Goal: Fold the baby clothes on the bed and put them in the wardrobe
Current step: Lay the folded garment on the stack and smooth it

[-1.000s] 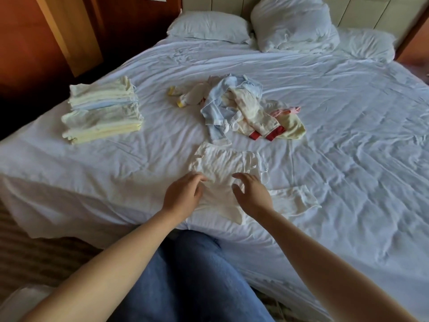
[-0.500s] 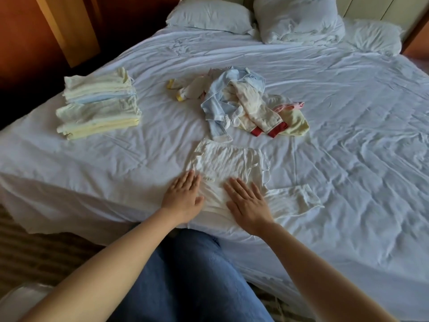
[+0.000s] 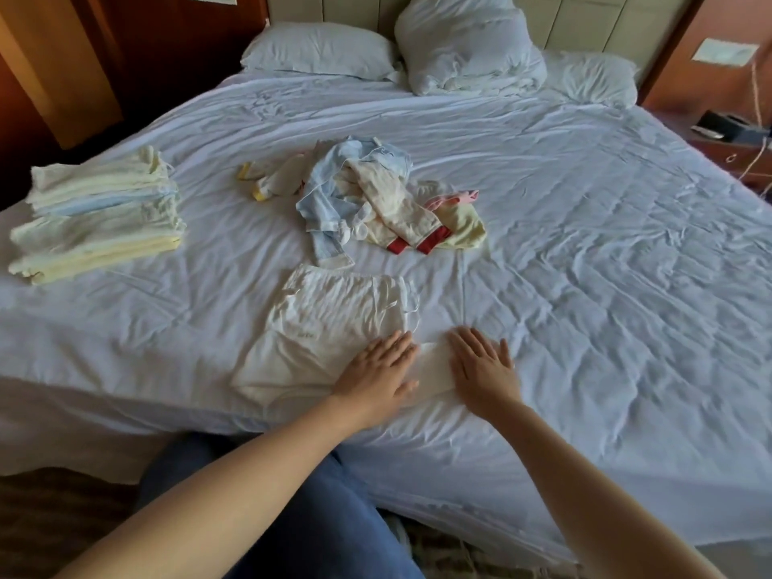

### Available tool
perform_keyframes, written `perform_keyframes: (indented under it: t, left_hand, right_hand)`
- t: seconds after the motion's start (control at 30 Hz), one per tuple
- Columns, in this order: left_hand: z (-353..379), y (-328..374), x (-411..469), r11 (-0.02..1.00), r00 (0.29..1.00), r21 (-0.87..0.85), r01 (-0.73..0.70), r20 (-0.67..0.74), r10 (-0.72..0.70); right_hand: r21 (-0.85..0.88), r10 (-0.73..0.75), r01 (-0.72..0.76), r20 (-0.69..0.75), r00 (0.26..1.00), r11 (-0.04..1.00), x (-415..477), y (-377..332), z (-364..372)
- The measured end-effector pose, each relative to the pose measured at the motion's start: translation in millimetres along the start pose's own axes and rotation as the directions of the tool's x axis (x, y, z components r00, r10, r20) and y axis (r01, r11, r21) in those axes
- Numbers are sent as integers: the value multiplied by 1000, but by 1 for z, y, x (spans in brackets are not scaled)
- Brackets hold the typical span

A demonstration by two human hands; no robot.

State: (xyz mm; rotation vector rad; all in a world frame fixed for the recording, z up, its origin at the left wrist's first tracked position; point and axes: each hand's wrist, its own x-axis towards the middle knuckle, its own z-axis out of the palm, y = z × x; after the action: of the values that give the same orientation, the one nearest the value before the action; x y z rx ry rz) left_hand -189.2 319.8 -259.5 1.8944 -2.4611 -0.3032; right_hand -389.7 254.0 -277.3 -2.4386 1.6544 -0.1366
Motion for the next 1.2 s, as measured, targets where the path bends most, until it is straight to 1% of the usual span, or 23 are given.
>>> perform_keyframes:
  t: [0.1, 0.23, 0.3, 0.4, 0.47, 0.53, 0.6, 0.63, 0.67, 0.7, 0.73, 0.77, 0.8, 0.83, 0.87, 0.9, 0.93, 0.97, 1.0, 1.07, 1.1, 1.13, 1.2]
  left_hand:
    - [5, 15, 17, 998, 999, 57, -21, 43, 19]
    - [21, 19, 24, 989, 999, 142, -43, 38, 38]
    - [26, 18, 24, 985, 998, 166, -47, 53, 39]
    - [29, 17, 27, 989, 997, 140, -38, 72, 28]
    - [30, 17, 31, 992, 996, 125, -28, 85, 17]
    - [27, 18, 35, 995, 990, 102, 1, 142, -16]
    - [18, 17, 39, 1000, 976, 21, 22, 216, -26]
    - [12, 17, 41, 999, 975, -35, 31, 220, -23]
    - [5, 18, 44, 992, 983, -122, 40, 181, -18]
    - [-2, 21, 46, 959, 995, -278, 57, 99, -30]
    - [-11, 27, 47, 873, 997, -482, 79, 17, -81]
    - [-20, 32, 47, 730, 987, -676, 97, -29, -157]
    - [-31, 38, 45, 562, 974, -818, 122, -11, -228]
    - [-38, 41, 44, 397, 960, -902, 170, 60, -274]
    - [-43, 41, 43, 240, 942, -944, 226, 150, -299]
    - [-47, 39, 42, 128, 923, -956, 266, 214, -321]
    - [-49, 34, 39, 81, 903, -954, 288, 243, -354]
    - [-51, 29, 36, 67, 886, -954, 293, 245, -395]
    - [-52, 22, 32, 75, 870, -955, 287, 227, -437]
    - [-53, 5, 22, 96, 847, -959, 267, 186, -498]
    - [-52, -6, 17, 110, 837, -959, 261, 168, -521]
    - [-51, -17, 12, 157, 825, -951, 266, 140, -547]
    - [-48, -40, 1, 284, 803, -915, 287, 67, -593]
  right_hand:
    - [-67, 10, -8, 35, 999, 998, 3, 14, -13]
    - [-9, -32, 33, 48, 998, 999, 13, 21, -30]
    - [13, -10, 9, 53, 999, 1000, 21, 27, -39]
    - [47, 85, -87, 45, 995, 995, 25, 34, -50]
    - [160, 173, -179, 54, 984, 971, 24, 36, -53]
    - [310, 234, -246, 77, 969, 918, 24, 38, -55]
    - [491, 261, -278, 105, 960, 825, 23, 37, -59]
    - [579, 266, -283, 117, 957, 765, 21, 34, -63]
    - [650, 263, -281, 128, 956, 706, 19, 30, -67]
    - [710, 247, -270, 138, 959, 651, 16, 24, -71]
    - [757, 220, -257, 152, 964, 601, 13, 17, -76]
    - [788, 186, -247, 170, 968, 565, 10, 9, -80]
    - [805, 149, -244, 194, 970, 540, 9, 1, -83]
    - [821, 110, -249, 225, 968, 514, 8, -7, -85]
    - [840, 66, -266, 268, 961, 473, 9, -14, -86]
    - [863, 18, -290, 311, 950, 414, 10, -19, -86]
    - [883, -21, -306, 335, 942, 355, 11, -25, -85]
    - [900, -32, -296, 322, 946, 321, 12, -31, -84]
    - [916, -1, -258, 271, 963, 308, 14, -37, -82]
    - [933, 123, -157, 123, 985, 324, 17, -48, -75]
    - [928, 168, -122, 65, 984, 351, 19, -53, -70]
    - [909, 180, -88, 14, 984, 407, 20, -59, -65]
    - [791, 126, -8, -87, 988, 612, 22, -69, -50]
